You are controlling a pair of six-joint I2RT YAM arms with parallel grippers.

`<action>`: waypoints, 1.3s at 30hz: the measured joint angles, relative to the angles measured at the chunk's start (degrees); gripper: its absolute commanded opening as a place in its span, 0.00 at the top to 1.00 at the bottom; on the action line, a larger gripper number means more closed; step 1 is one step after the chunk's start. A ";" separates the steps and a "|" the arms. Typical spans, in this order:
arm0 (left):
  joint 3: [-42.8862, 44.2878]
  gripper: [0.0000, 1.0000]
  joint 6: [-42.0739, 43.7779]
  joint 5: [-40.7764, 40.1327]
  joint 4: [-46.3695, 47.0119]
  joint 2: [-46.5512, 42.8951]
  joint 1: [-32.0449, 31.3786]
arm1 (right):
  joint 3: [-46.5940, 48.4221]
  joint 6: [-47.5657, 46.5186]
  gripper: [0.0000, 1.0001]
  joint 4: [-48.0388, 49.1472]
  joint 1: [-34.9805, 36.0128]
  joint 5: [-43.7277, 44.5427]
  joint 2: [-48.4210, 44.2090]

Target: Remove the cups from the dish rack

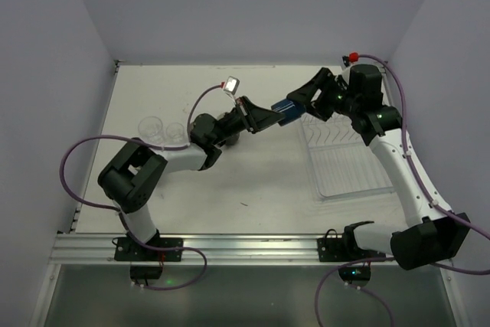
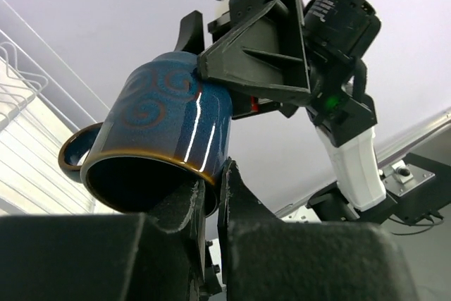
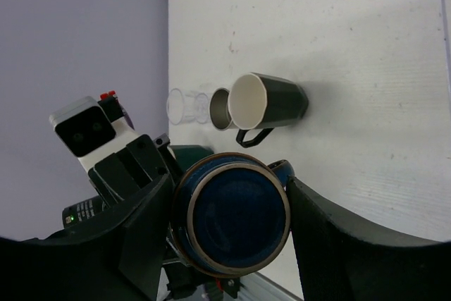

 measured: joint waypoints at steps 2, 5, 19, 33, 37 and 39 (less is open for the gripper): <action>-0.68 1.00 0.07 0.63 -0.17 -1.51 0.22 | -0.72 1.03 0.60 1.14 0.13 -1.27 -0.70; -2.05 1.00 1.49 1.92 -1.79 -4.79 0.46 | -1.03 1.90 0.24 1.99 0.52 -3.58 -1.31; 4.13 1.00 26.60 7.30 -57.48 -34.16 2.43 | -1.68 -0.92 0.01 3.72 1.33 -7.65 -4.15; 12.09 1.00 45.40 -29.29 -128.06 -35.08 3.48 | -2.03 -13.05 0.01 -10.62 1.95 12.70 -13.62; 12.13 1.00 44.96 -33.55 -135.36 -34.91 3.50 | -3.89 -14.60 0.01 -11.98 1.99 14.91 -13.62; 12.15 1.00 44.92 -34.97 -137.52 -34.49 3.76 | -4.57 -15.13 0.01 -12.37 2.29 15.50 -13.60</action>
